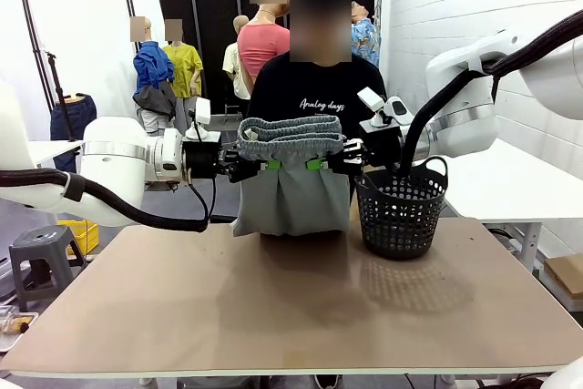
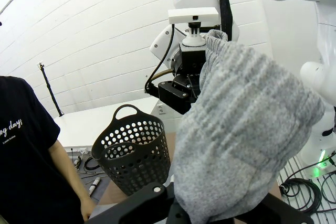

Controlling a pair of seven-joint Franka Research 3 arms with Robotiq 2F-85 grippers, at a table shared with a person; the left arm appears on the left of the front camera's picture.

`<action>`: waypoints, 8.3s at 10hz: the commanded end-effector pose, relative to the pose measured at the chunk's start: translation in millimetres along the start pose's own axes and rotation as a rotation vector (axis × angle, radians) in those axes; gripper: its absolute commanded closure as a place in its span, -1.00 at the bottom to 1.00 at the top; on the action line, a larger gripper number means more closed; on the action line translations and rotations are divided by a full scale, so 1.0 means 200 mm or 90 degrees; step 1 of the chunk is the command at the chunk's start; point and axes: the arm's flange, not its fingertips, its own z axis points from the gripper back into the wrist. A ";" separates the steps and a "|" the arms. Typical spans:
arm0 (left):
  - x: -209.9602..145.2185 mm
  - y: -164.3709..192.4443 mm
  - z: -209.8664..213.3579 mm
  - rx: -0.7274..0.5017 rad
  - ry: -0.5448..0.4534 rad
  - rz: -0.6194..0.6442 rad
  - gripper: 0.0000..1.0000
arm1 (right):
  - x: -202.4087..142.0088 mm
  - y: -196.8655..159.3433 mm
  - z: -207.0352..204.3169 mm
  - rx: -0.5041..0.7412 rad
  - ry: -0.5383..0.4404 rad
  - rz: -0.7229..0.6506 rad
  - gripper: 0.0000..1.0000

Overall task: Fold the training pants.
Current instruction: Release the ends of the Training pants and then grab the overlapped ends.

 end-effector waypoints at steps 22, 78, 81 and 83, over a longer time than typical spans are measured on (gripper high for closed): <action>0.02 0.00 0.00 0.003 0.000 -0.006 1.00 | 0.00 0.01 0.00 -0.001 -0.015 -0.002 1.00; 0.02 0.00 0.00 0.003 0.000 -0.006 1.00 | 0.00 0.01 0.00 -0.001 -0.015 -0.002 1.00; 0.02 0.00 0.00 0.003 0.000 -0.006 1.00 | 0.00 0.01 0.00 -0.001 -0.015 -0.002 1.00; 0.02 0.00 0.00 0.003 0.000 -0.006 1.00 | 0.00 0.01 0.00 -0.001 -0.015 -0.002 1.00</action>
